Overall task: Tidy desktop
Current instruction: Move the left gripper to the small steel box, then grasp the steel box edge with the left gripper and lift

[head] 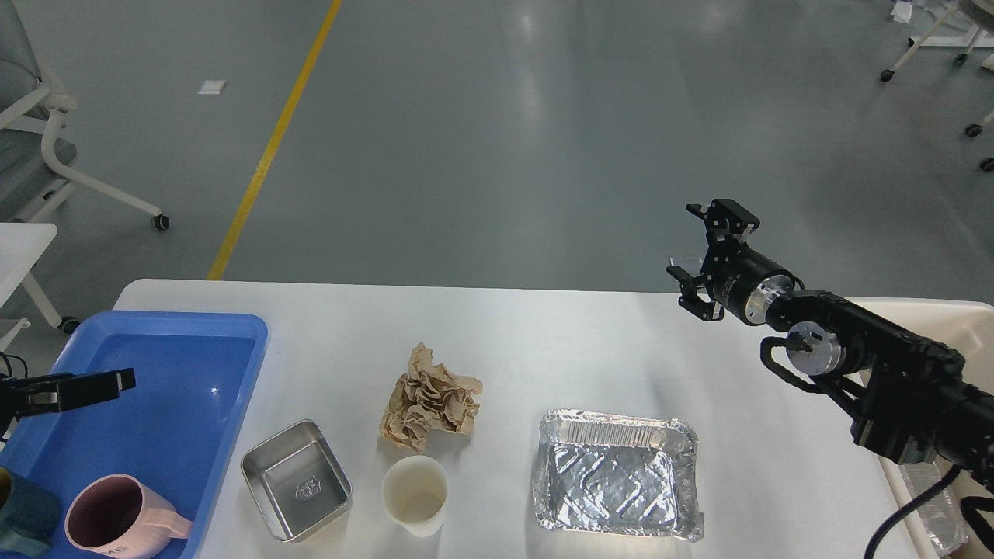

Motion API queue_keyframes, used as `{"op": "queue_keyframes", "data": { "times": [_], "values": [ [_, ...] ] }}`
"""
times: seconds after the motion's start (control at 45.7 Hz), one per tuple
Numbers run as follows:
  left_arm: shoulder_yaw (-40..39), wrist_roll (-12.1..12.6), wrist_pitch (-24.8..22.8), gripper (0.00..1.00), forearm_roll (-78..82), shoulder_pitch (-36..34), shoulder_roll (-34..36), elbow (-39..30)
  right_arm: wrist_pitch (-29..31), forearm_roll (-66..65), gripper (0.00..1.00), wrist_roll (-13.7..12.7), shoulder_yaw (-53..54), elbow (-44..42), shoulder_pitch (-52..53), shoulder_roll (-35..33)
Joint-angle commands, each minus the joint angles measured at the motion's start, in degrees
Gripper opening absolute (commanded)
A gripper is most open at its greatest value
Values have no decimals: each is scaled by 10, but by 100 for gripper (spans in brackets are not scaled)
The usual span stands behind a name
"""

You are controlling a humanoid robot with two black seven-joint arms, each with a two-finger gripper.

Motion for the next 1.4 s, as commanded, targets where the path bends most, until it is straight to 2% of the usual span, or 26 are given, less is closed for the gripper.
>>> {"op": "queue_keyframes", "data": {
  "times": [0.0,0.109,0.262,0.372,0.59,0.721,0.962,1.137,1.181,1.334,1.377],
  "values": [
    [1,-46,-12,97,117,-20,-59,59,0,0,100,1,1,1,0,0],
    [10,-70,-19,96,172,-41,-111,91,-1,0,100,1,1,6,0,-1],
    [11,-77,-30,96,223,-47,-176,104,-1,0,100,1,1,6,-1,-1],
    [13,-82,-57,96,266,-47,-215,109,-1,0,100,1,1,6,-1,0],
    [90,-104,-65,96,331,-79,-266,141,0,0,100,3,1,6,-1,-3],
    [136,-105,-60,91,332,-104,-301,177,1,0,100,4,1,6,-2,-7],
    [141,-106,-56,84,332,-111,-355,220,4,0,100,4,1,6,-4,-13],
    [157,-108,-54,68,333,-109,-380,241,3,1,100,4,1,14,-4,-18],
    [165,-109,-51,59,337,-110,-380,241,3,0,100,4,2,17,-4,-20],
    [173,-108,-44,47,345,-109,-389,254,3,1,100,4,2,19,-5,-28],
    [173,-109,-44,37,345,-107,-394,263,3,1,100,5,2,21,-5,-30]
  ]
}}
